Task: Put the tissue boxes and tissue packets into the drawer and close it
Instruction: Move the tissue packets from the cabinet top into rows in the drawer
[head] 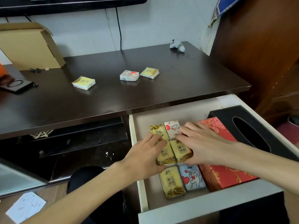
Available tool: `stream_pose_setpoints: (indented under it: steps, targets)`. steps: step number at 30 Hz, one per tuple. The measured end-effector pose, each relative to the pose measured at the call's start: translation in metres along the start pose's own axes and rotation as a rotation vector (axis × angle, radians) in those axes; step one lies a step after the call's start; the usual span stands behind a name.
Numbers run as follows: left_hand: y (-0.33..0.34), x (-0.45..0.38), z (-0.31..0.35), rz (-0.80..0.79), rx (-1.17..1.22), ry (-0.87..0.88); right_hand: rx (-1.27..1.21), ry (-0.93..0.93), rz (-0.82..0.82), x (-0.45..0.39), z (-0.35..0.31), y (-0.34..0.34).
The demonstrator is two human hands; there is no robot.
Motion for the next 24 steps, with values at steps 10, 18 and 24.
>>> stream_pose_setpoints:
  steps: [10,18,24]
  targets:
    - [0.007,-0.002,-0.003,-0.010,0.000,-0.004,0.014,-0.003,0.067,-0.003,-0.001,-0.002]
    - [-0.046,-0.009,-0.027,0.076,0.037,-0.059,-0.267,0.071,0.289,-0.016,0.031,-0.052]
    - [-0.124,-0.022,-0.106,0.171,0.002,-0.264,-0.452,0.146,0.500,-0.069,0.067,-0.114]
Point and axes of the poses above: each hand's wrist, its own x-axis away from the middle knuckle, its own y-axis out of the palm, z = x × y, the point moved 10 cm from there along -x, towards the middle knuckle, and after that the axes turned 13 degrees about -y, right-handed, at the moved point
